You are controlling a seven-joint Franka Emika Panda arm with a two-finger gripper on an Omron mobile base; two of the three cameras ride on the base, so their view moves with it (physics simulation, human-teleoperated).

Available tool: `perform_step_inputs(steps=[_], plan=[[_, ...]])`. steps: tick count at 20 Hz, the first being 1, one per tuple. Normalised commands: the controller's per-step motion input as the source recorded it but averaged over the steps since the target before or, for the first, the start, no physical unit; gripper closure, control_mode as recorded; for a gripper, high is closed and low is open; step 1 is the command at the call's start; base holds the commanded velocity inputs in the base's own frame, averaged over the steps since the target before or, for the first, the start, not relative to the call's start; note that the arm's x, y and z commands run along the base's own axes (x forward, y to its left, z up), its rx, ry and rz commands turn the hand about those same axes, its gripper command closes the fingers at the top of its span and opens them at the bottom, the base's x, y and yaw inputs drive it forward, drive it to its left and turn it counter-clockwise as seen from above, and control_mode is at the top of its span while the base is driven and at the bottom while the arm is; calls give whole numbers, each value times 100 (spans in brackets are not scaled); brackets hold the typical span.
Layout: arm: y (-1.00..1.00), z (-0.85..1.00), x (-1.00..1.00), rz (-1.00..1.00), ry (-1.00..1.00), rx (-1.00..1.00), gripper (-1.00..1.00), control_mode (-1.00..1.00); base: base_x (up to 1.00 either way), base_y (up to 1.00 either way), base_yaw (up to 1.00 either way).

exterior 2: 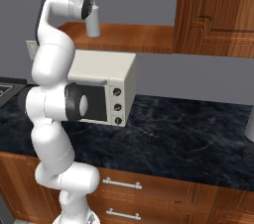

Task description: Open the cabinet. Pick the spray and place it next to the sink. Then close the cabinet.

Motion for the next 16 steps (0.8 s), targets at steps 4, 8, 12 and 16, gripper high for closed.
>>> perform_step_inputs(steps=[4, 8, 12, 16], plan=[[7, 0, 10, 0, 0, 0, -100, -100, 0, 0, 0], [2, -7, 11, 0, 0, 0, -100, -100, 0, 0, 0], [0, -10, 11, 0, 0, 0, -100, -100, 0, 0, 0], [0, -5, 8, 0, 0, 0, -100, -100, 0, 0, 0]])
